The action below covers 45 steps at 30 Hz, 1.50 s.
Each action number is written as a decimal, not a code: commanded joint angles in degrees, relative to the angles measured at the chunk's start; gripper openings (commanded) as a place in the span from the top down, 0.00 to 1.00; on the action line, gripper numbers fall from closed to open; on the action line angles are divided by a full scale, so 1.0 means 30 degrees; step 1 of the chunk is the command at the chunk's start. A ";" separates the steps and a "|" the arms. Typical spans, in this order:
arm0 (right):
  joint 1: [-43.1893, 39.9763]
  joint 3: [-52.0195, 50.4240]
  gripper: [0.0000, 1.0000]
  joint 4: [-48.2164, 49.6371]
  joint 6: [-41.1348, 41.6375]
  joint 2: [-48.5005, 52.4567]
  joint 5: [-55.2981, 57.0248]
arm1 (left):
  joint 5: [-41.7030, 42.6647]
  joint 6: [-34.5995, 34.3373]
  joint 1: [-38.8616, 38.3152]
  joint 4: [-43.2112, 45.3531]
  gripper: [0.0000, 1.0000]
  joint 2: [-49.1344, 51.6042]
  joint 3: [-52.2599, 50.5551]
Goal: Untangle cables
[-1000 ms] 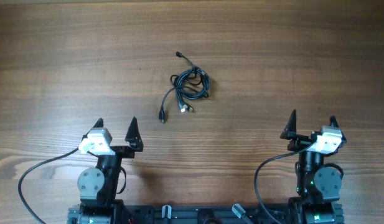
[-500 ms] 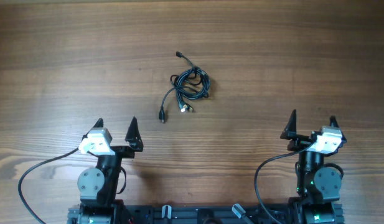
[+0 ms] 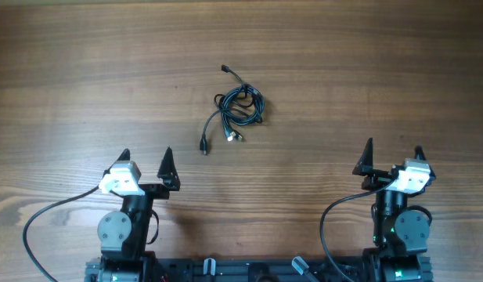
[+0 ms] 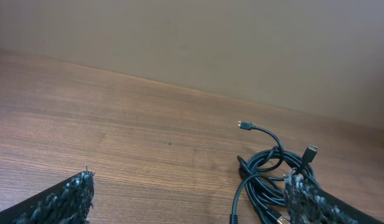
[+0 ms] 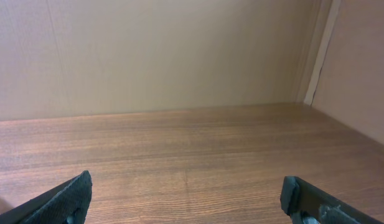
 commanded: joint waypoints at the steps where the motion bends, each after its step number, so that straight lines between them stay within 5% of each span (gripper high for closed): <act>1: 0.0080 -0.0022 0.00 0.0138 -0.0233 -0.0073 0.0182 | 0.0168 0.0240 0.0124 -0.0073 0.00 -0.0138 -0.0087; 10: 0.0080 -0.0015 0.00 -0.0029 0.3628 -0.0073 -0.4911 | 0.0248 -0.0648 0.0124 -0.0022 0.00 -0.0138 -0.0087; 20: 0.0080 0.1588 0.00 -0.0809 0.3752 0.0328 -0.9435 | 0.0240 -0.0699 0.0131 -0.0306 0.00 0.0896 0.2302; 28: 0.0080 0.6936 0.00 -0.1843 0.3752 0.6477 -1.1708 | 0.4758 -0.0692 0.0124 -0.1953 0.00 0.9967 1.0040; 36: 0.0080 1.3325 0.00 -0.4517 0.3745 1.4280 -1.5722 | 0.4670 0.1304 -0.0386 -1.0163 0.00 2.0152 2.0742; 41: 0.0080 1.6779 0.00 -0.6098 0.3810 1.8593 -1.9992 | 0.4772 0.1239 -0.1260 -1.1169 0.00 2.2046 2.1522; 45: 0.0080 2.1019 0.00 -0.9879 0.1763 2.1668 -1.9985 | 0.6696 0.1239 -0.1523 -1.1475 0.00 2.2025 2.1522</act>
